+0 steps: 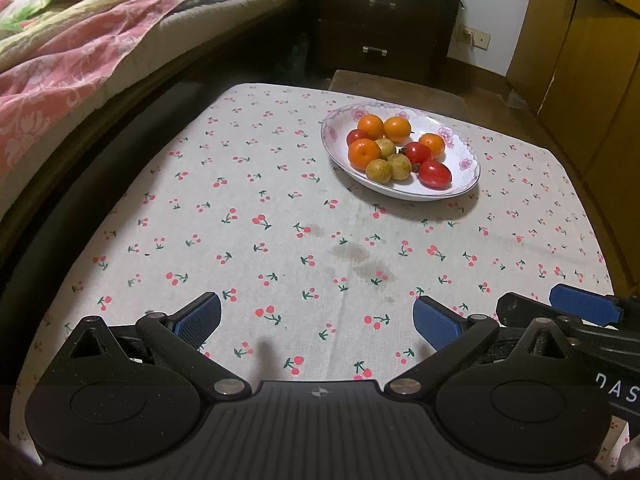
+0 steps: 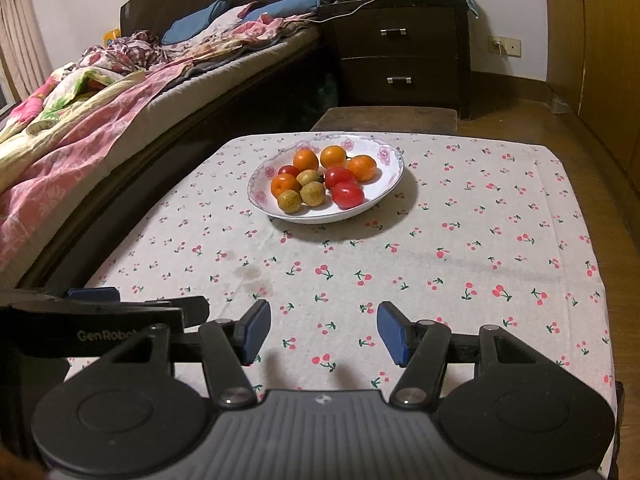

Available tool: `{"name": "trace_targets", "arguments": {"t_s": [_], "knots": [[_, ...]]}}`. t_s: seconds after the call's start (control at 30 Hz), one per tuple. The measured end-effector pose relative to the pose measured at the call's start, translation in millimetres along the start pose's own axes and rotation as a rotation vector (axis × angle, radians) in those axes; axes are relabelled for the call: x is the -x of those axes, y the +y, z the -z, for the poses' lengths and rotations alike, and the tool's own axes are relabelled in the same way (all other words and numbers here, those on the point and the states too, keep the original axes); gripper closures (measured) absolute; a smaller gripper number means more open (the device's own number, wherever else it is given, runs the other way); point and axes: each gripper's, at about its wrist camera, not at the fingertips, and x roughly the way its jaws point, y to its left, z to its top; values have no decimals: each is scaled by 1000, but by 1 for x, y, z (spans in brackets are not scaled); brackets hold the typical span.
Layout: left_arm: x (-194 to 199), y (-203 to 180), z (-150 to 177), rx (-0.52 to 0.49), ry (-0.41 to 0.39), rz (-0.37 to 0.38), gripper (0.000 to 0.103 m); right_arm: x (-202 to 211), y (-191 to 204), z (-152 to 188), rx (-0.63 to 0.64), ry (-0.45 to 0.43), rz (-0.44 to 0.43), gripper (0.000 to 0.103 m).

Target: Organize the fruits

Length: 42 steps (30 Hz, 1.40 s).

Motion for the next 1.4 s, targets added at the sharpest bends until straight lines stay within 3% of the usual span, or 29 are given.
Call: {"name": "trace_targets", "arguments": {"t_s": [1.4], "knots": [[-3,0,1,13,20,5,0,-4,-2,2,-4,8,0,39]]}}
